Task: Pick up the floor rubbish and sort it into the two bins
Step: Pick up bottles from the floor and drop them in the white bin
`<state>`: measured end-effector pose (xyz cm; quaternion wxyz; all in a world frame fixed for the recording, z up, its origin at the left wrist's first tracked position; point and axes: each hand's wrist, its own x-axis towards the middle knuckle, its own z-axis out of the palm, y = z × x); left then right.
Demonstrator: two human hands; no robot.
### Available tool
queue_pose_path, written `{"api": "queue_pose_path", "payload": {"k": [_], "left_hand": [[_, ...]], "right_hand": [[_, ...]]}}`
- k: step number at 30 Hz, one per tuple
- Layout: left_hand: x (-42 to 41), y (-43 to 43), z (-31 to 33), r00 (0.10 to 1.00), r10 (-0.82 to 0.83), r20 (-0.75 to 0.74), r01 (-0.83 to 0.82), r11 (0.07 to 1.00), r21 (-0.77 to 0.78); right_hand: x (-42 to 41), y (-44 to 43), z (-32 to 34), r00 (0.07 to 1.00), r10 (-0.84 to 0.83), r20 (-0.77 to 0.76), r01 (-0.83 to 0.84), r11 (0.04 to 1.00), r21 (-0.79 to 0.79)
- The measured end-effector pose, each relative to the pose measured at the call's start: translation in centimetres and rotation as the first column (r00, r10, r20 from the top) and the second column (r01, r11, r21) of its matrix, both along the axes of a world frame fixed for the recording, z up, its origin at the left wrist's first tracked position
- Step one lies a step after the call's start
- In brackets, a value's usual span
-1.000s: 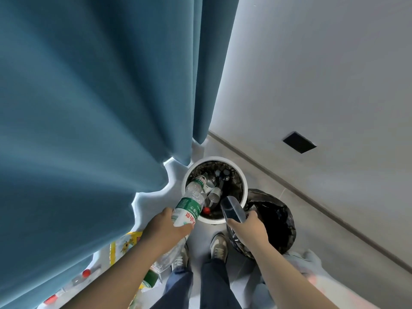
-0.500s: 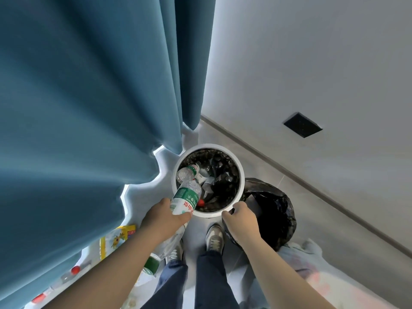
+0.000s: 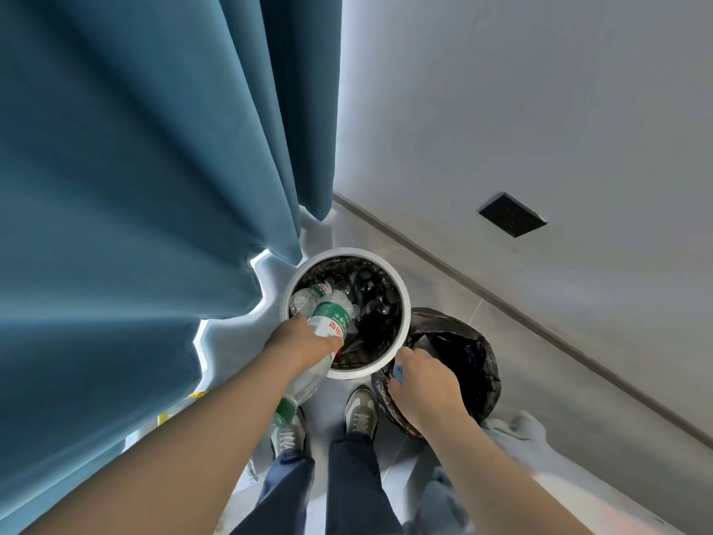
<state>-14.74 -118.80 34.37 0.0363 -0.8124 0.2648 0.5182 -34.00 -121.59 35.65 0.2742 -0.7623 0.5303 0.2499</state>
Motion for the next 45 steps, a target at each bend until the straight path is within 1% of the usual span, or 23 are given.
{"api": "queue_pose_path", "payload": {"k": [4, 6, 10, 16, 19, 24, 28, 36, 40, 45], "left_hand": [[-0.1, -1.3, -0.8, 0.994, 0.096, -0.046, -0.099, 0.994, -0.054], [-0.3, -1.5, -0.8, 0.993, 0.109, -0.048, -0.113, 0.989, -0.090], [-0.4, -1.1, -0.7, 0.999, 0.053, 0.007, -0.052, 0.992, -0.116], [-0.6, 0.4, 0.3, 0.999, -0.030, 0.014, 0.031, 0.994, -0.105], [-0.7, 1.2, 1.6, 0.991, -0.129, 0.030, 0.132, 0.984, -0.116], [-0.4, 2.8, 5.9, 0.925, -0.352, 0.143, 0.371, 0.919, -0.133], [0.2, 4.5, 10.3, 0.879, -0.439, 0.184, 0.464, 0.877, -0.126], [2.0, 8.5, 19.6, 0.857, -0.467, 0.217, 0.500, 0.856, -0.133], [2.7, 10.6, 24.3, 0.856, -0.451, 0.253, 0.496, 0.854, -0.157], [3.7, 12.9, 29.9, 0.866, -0.376, 0.328, 0.456, 0.864, -0.214]], "right_hand": [[-0.5, -0.4, -0.2, 1.000, 0.010, 0.006, -0.010, 1.000, 0.013], [-0.6, -0.5, -0.3, 1.000, 0.001, 0.011, -0.001, 1.000, 0.009], [-0.3, -0.8, -0.3, 1.000, -0.013, 0.014, 0.013, 1.000, 0.021], [0.4, -0.9, 0.6, 1.000, 0.005, 0.025, -0.005, 1.000, 0.017], [0.7, -0.9, 1.9, 1.000, 0.006, 0.024, -0.006, 1.000, 0.010], [1.7, -0.5, 5.4, 0.998, 0.060, 0.021, -0.059, 0.998, -0.027], [2.6, 0.3, 9.4, 0.993, 0.114, 0.036, -0.113, 0.993, -0.025], [4.4, 3.3, 18.4, 0.974, 0.187, 0.125, -0.178, 0.981, -0.078], [5.6, 4.3, 23.2, 0.955, 0.255, 0.151, -0.235, 0.962, -0.139], [7.3, 5.3, 29.3, 0.906, 0.373, 0.199, -0.336, 0.921, -0.194]]}}
